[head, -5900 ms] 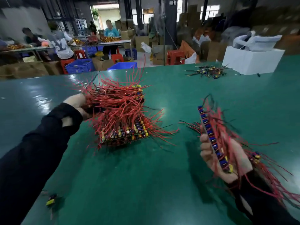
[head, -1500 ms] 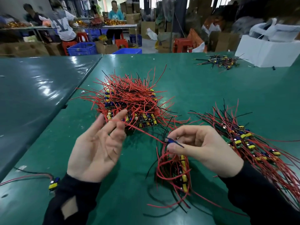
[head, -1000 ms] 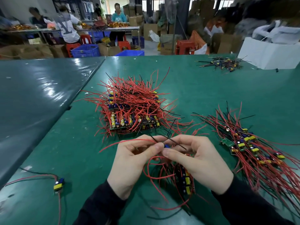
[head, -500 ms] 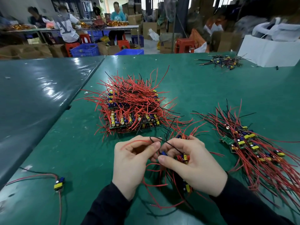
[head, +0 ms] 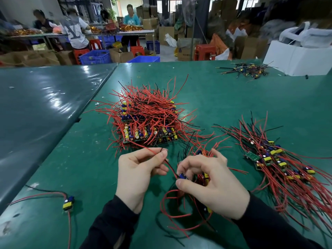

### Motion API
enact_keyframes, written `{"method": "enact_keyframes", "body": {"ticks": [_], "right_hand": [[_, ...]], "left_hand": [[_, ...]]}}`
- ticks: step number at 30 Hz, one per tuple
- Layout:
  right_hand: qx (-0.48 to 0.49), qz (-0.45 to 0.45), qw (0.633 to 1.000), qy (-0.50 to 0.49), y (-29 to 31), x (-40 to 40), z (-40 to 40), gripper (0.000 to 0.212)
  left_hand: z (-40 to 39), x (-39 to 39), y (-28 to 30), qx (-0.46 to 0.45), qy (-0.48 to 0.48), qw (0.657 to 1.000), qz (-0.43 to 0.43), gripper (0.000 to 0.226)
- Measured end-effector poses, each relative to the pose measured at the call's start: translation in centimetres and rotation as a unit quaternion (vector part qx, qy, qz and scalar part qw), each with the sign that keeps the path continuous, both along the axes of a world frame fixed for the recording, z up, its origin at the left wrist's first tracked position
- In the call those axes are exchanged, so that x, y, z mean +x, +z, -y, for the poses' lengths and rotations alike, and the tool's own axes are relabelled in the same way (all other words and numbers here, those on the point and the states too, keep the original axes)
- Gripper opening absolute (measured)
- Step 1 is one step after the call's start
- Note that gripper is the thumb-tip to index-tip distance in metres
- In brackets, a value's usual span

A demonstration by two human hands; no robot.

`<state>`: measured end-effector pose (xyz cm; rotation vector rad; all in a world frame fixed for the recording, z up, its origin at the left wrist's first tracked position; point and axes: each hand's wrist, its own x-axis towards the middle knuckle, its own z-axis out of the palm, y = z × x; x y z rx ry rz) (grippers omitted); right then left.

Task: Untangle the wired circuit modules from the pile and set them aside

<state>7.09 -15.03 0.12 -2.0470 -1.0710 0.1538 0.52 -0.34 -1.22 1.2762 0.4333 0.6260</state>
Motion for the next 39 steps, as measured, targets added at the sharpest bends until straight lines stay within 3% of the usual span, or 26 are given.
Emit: {"method": "enact_keyframes", "body": {"ticks": [6,11,16,19,21,23,25,30,34,39], "right_hand": [[-0.028,0.063,0.997,0.023,-0.3,-0.2,0.0,0.011],[-0.019,0.057,0.998,0.003,-0.6,0.0,-0.1,0.035],[0.007,0.061,0.998,0.000,-0.9,0.1,-0.3,0.021],[0.026,0.049,0.998,0.025,-0.7,0.0,-0.3,0.015],[0.033,0.051,0.996,0.058,-0.7,-0.2,-0.4,0.010],[0.035,0.059,0.994,0.090,-0.6,-0.3,-0.5,0.005],[0.031,0.065,0.993,0.097,-0.7,-0.3,-0.5,0.004],[0.029,0.063,0.996,0.054,-0.7,0.1,-0.3,0.017],[0.030,0.066,0.992,0.104,-0.7,-0.2,-0.3,0.014],[0.009,0.101,0.994,0.047,-1.0,0.5,-0.2,0.015]], "left_hand": [[0.0,-0.1,-0.1,0.020,0.003,0.999,-0.025,0.017],[0.0,-0.3,0.3,0.038,-0.010,0.999,-0.005,0.014],[0.3,-0.3,0.6,0.069,0.027,0.997,0.001,0.011],[-0.2,-0.6,0.8,-0.010,0.011,1.000,-0.019,0.015],[-0.7,-0.8,1.1,-0.123,-0.032,0.991,-0.044,0.015],[-1.0,-0.8,1.4,-0.269,-0.082,0.958,-0.059,0.015],[-1.1,-0.6,1.5,-0.341,-0.097,0.934,-0.054,0.016],[-1.3,-0.6,1.7,-0.320,-0.091,0.942,-0.034,0.020],[-1.5,-0.9,1.9,-0.343,-0.123,0.930,-0.052,0.021],[-2.0,-0.9,2.1,-0.322,-0.101,0.941,-0.038,0.025]]}}
